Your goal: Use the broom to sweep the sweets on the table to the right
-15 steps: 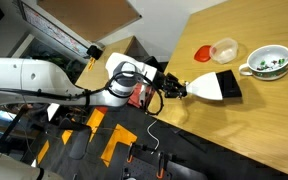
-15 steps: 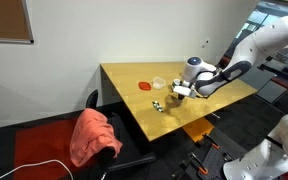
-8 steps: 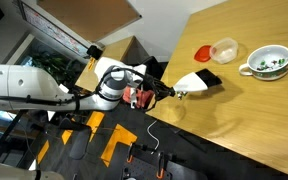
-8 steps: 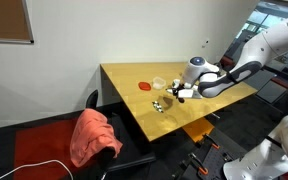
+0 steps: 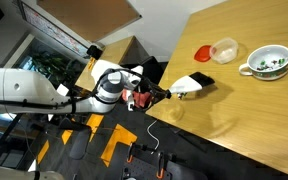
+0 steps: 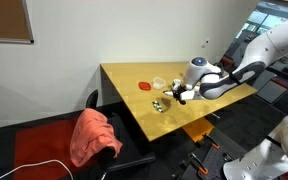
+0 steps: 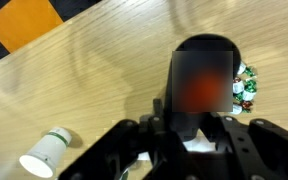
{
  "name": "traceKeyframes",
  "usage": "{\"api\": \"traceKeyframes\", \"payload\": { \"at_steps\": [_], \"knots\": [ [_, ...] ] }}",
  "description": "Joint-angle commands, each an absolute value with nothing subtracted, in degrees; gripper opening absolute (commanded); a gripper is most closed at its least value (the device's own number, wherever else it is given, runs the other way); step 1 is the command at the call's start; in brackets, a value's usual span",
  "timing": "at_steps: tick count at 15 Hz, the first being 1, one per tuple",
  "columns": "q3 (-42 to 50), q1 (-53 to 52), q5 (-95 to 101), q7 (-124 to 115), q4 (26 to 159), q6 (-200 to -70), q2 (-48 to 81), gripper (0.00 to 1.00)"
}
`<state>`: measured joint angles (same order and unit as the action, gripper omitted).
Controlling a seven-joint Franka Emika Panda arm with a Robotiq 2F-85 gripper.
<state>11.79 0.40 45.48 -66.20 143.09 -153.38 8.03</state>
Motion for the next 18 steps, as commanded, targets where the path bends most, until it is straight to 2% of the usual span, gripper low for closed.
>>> {"api": "traceKeyframes", "payload": {
  "at_steps": [1, 8, 18],
  "knots": [
    [10.7, 1.5, 44.7, -63.7, 143.2, -154.5, 7.9, 0.12],
    [7.6, 3.8, 36.9, -38.3, 144.7, -164.3, 6.2, 0.12],
    [-9.2, 13.0, 16.0, 7.4, 140.9, -156.1, 7.9, 0.12]
  ]
}}
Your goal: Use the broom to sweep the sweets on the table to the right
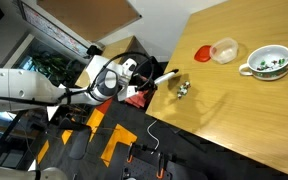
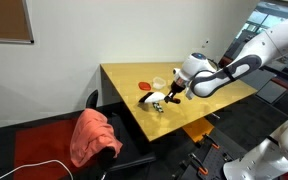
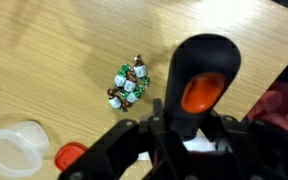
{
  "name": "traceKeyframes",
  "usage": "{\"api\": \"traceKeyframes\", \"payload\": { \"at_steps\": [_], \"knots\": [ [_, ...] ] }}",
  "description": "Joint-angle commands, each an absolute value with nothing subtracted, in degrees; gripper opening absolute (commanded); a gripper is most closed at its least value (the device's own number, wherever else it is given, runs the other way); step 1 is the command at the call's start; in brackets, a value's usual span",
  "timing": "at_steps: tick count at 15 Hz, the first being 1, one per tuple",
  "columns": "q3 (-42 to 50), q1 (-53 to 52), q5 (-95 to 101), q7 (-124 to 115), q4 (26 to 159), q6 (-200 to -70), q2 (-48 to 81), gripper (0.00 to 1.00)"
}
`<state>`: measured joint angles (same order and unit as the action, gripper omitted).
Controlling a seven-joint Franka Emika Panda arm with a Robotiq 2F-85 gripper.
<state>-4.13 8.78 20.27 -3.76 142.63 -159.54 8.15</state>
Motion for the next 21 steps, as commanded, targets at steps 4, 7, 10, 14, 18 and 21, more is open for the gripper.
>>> {"api": "traceKeyframes", "payload": {
  "at_steps": [4, 7, 10, 14, 18, 21],
  "knots": [
    [-5.6, 9.1, 13.8, 10.6, 141.6, -156.7, 8.0, 0.37],
    [-5.8, 9.4, 13.8, 11.2, 141.5, -156.6, 8.0, 0.37],
    [-5.6, 9.7, 9.5, 18.7, 140.8, -156.0, 8.6, 0.12],
    [-10.3, 15.9, 2.0, 38.1, 139.5, -153.2, 8.0, 0.12],
    [-5.5, 14.5, 0.4, 53.8, 135.9, -145.0, 7.9, 0.12],
    [-2.1, 13.9, 1.1, 61.5, 132.6, -139.3, 8.3, 0.12]
  ]
}}
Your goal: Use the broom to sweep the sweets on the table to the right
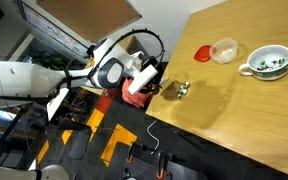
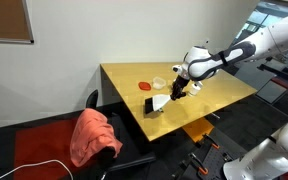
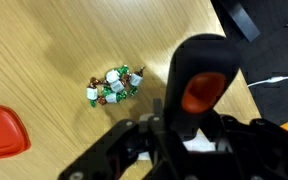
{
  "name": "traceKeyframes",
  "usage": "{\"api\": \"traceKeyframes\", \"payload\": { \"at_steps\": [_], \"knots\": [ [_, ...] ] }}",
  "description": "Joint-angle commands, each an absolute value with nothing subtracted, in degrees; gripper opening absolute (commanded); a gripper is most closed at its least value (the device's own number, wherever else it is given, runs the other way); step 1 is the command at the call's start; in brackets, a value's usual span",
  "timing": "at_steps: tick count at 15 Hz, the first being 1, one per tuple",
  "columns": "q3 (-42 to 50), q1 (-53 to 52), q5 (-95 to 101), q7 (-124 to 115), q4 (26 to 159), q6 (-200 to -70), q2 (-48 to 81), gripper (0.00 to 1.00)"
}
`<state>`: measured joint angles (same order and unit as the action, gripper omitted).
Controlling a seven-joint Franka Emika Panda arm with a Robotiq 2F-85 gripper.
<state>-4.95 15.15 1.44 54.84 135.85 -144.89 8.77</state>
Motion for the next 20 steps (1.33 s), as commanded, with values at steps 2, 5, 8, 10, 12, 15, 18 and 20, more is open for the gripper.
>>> {"api": "traceKeyframes", "payload": {
  "at_steps": [2, 5, 8, 10, 12, 15, 18, 20],
  "knots": [
    [-0.6, 12.7, 0.9, 60.2, 133.8, -141.3, 8.7, 0.37],
    [0.4, 12.8, 1.0, 62.9, 132.3, -139.7, 8.8, 0.37],
    [0.3, 12.4, 1.0, 62.9, 132.3, -139.7, 8.9, 0.37],
    [0.6, 12.3, 2.1, 63.4, 131.5, -140.7, 10.0, 0.12],
    [1.4, 11.9, 3.2, 64.4, 130.9, -142.0, 11.3, 0.12],
    [1.9, 12.2, 3.2, 66.8, 130.5, -144.6, 13.0, 0.12],
    [2.1, 12.9, 3.0, 70.4, 130.0, -148.0, 14.9, 0.12],
    [2.3, 13.4, 3.0, 72.2, 129.7, -149.0, 15.8, 0.12]
  ]
}}
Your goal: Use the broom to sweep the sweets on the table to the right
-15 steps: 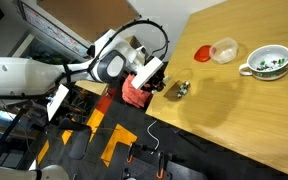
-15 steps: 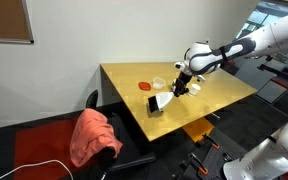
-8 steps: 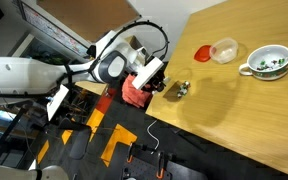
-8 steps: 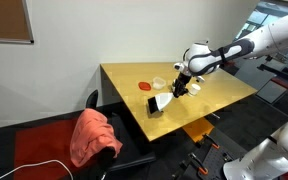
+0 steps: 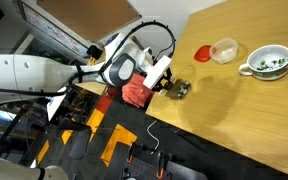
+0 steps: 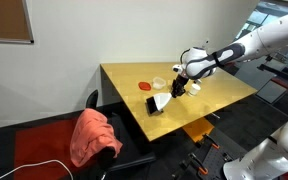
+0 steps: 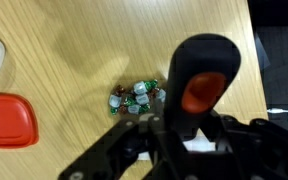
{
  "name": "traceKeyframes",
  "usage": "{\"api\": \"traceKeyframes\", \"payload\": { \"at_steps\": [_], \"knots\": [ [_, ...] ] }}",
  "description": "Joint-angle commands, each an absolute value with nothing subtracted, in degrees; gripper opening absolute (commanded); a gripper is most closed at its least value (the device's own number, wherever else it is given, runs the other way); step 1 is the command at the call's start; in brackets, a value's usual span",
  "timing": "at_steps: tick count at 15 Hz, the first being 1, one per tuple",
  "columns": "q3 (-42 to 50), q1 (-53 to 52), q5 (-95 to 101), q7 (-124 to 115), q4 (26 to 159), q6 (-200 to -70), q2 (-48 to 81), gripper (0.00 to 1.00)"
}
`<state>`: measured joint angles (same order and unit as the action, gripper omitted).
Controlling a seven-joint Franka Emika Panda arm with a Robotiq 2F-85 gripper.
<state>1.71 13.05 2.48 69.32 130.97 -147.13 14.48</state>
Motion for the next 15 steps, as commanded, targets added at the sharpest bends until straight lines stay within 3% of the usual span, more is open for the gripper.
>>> {"api": "traceKeyframes", "payload": {
  "at_steps": [1, 15],
  "knots": [
    [2.3, 13.6, 2.9, 73.0, 129.6, -149.1, 16.2, 0.12],
    [7.2, 17.6, 5.2, 79.6, 129.4, -148.5, 18.3, 0.12]
  ]
}}
